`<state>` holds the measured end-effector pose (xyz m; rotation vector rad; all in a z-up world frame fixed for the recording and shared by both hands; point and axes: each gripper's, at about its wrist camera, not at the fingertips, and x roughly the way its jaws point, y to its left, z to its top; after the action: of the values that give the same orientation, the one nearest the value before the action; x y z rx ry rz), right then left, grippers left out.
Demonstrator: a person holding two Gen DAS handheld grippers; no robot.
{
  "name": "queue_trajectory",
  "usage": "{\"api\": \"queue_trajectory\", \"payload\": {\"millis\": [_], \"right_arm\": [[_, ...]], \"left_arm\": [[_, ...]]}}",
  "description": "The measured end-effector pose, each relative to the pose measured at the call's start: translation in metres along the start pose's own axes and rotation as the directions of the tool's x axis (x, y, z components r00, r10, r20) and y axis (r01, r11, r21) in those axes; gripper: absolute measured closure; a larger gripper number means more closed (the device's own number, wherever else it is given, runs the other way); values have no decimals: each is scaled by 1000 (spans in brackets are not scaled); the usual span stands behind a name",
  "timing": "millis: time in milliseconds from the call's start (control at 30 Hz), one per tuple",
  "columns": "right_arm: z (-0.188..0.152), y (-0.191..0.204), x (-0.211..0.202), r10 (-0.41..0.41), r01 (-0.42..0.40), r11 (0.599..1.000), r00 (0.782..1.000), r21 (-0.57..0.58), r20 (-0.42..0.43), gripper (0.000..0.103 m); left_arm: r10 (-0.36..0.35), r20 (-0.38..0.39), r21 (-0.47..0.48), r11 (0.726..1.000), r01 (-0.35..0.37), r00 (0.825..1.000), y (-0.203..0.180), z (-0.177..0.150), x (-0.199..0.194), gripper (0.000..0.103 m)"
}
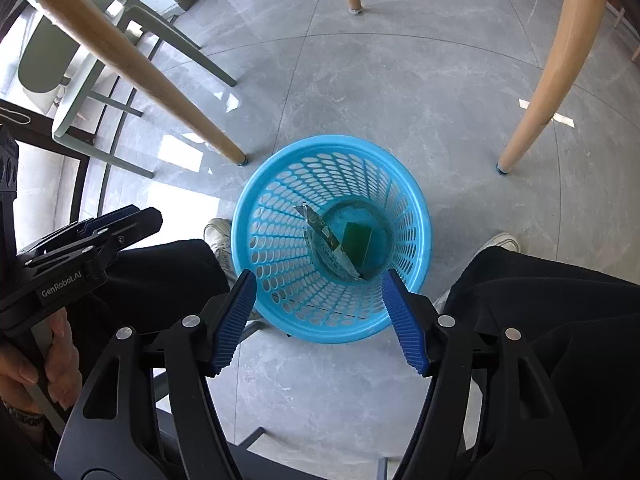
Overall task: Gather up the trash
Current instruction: 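Open the left tool over the basket while the right tool releases the sponge, then raise both tools back toward the table trash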
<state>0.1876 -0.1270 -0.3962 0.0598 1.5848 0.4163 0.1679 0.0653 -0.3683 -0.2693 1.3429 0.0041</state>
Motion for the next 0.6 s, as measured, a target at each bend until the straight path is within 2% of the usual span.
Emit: {"api": "queue_trajectory", "payload": {"millis": [100, 333, 600], "right_arm": [[-10, 8, -17, 30, -30, 1000, 999, -7, 17, 35], [-36, 15, -64, 108, -109, 994, 992, 0, 62, 29], [-59, 15, -115, 83, -79, 996, 983, -31, 166, 25]], "left_arm": [[-22, 30, -15, 1000, 23, 999, 4, -4, -20, 57], [-35, 91, 28, 999, 32, 995, -5, -28, -62, 49], [-10, 157, 31, 999, 5, 988, -5, -54, -107, 46]]}}
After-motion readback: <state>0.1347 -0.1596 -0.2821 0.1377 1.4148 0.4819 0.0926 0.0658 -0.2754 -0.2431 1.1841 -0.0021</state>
